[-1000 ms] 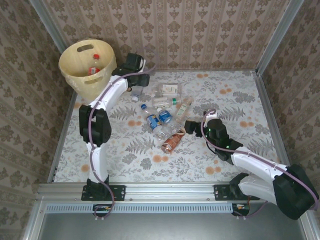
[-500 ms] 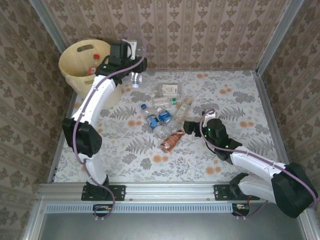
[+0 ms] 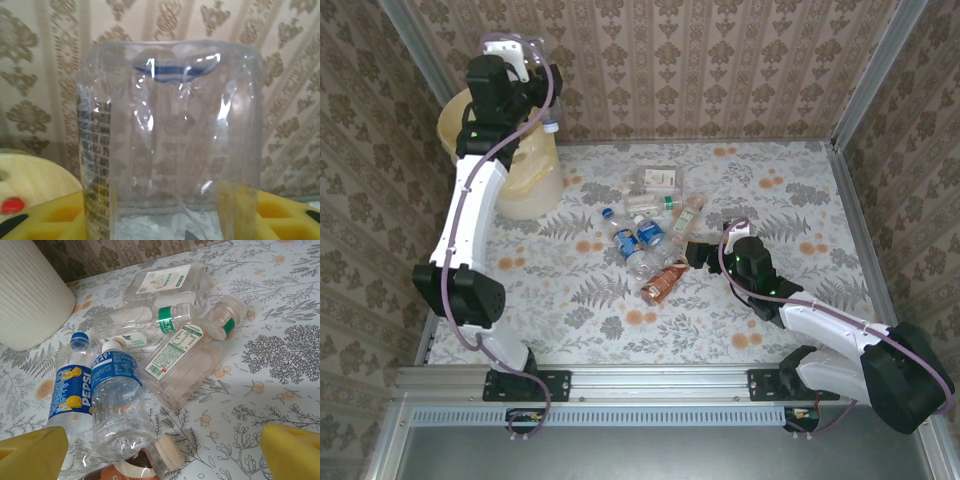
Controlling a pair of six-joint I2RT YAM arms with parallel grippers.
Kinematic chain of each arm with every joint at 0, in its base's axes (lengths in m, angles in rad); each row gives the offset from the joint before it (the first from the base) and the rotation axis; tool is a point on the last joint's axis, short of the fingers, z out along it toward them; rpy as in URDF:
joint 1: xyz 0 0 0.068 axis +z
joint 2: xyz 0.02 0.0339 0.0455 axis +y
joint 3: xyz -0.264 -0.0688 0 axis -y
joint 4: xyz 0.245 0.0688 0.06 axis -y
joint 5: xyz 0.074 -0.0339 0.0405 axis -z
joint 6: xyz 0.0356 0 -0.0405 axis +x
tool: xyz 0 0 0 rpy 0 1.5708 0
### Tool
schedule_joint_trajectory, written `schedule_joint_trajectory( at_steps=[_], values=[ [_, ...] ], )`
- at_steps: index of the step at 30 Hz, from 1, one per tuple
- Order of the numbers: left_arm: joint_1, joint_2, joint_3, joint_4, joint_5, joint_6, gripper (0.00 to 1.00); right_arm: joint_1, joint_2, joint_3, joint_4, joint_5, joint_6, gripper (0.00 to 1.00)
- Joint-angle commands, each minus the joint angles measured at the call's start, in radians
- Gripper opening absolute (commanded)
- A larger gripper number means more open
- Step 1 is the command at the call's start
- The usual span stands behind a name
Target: Put the plastic bottles in the bin
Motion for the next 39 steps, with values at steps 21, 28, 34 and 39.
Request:
schedule_joint_trajectory(
  at_steps=[21,28,34,39],
  values=[
    [0.134,0.223,0.117,0.043,-0.010,0.107,0.55,0.007,-0.041,0.002,-0.001,0.001,-0.013,1.00],
    [0.155,0.259,0.127,-0.025,0.044,0.002,0.56,0.006,-0.059,-0.004,-0.011,0.013,-0.024,1.00],
    [0.155,0.283,0.122,-0.088,0.021,-0.081,0.58,0.006,-0.038,0.022,-0.038,0.000,-0.024,1.00],
    [0.157,0.309,0.138,-0.120,0.027,-0.123,0.63,0.006,-0.017,0.038,-0.035,-0.018,-0.025,1.00]
  ],
)
